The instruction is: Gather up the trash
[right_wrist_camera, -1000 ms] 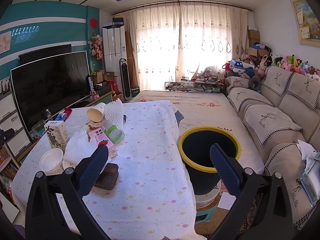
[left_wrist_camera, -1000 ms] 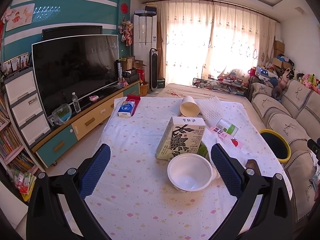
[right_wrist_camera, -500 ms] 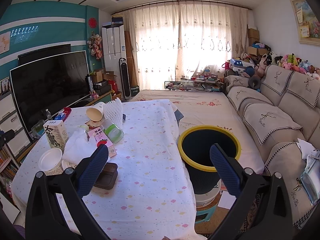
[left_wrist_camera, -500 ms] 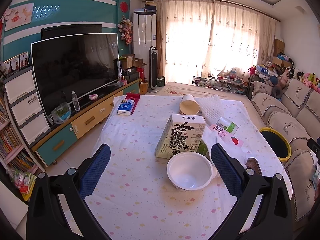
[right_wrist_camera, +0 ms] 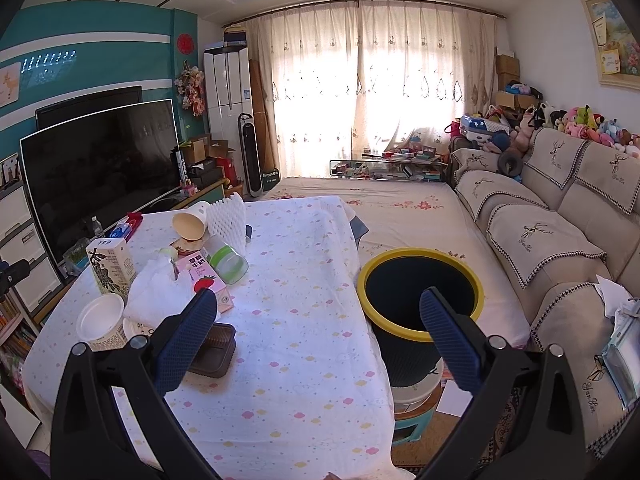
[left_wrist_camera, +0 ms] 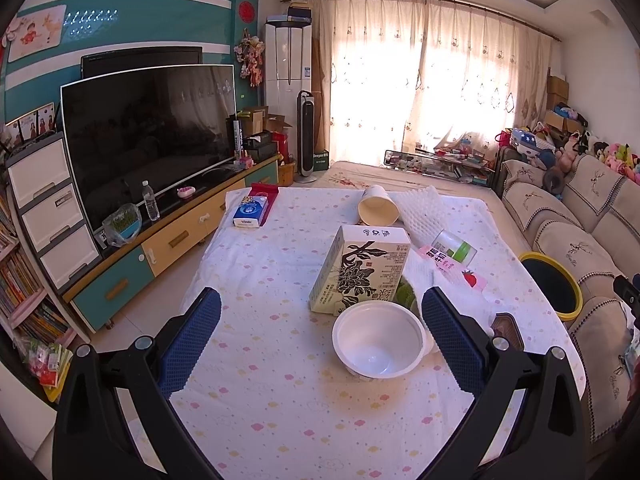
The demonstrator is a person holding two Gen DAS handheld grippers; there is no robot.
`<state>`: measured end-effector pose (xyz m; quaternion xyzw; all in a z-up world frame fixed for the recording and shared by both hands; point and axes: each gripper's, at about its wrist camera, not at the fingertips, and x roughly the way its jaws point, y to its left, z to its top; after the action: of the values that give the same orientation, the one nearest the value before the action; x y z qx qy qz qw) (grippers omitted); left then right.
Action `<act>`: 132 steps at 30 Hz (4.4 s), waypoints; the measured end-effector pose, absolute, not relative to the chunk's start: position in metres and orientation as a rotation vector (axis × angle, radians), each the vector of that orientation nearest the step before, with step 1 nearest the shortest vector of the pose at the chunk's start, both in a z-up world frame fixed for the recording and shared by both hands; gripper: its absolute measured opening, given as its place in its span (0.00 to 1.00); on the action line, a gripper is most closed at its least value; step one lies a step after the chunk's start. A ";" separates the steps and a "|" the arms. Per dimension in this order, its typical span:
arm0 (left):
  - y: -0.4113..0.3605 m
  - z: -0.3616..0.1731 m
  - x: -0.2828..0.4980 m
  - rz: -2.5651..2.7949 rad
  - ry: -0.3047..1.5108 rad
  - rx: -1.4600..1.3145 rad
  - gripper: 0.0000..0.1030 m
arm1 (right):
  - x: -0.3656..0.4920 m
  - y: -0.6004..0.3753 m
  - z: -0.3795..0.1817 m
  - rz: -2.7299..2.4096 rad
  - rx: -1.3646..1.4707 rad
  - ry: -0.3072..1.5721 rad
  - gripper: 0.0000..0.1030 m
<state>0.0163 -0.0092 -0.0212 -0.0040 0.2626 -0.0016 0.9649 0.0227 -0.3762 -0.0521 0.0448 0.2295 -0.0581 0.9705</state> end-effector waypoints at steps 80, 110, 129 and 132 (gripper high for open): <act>-0.015 -0.076 0.076 -0.038 0.631 -0.021 0.96 | 0.118 -0.455 -0.105 -0.249 0.191 0.648 0.04; -0.046 -0.117 0.122 -0.070 0.774 0.010 0.96 | 0.174 -0.511 -0.132 -0.310 0.178 0.673 0.44; -0.040 -0.156 0.162 -0.119 0.928 -0.048 0.13 | 0.153 -0.486 -0.119 -0.239 0.185 0.656 0.45; -0.042 -0.148 0.153 -0.128 0.900 -0.022 0.09 | 0.149 -0.484 -0.116 -0.231 0.187 0.647 0.45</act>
<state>0.1534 -0.0420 -0.1483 -0.0107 0.4348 -0.0616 0.8984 0.1494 -0.4845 -0.1163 0.0915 0.3169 -0.1131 0.9372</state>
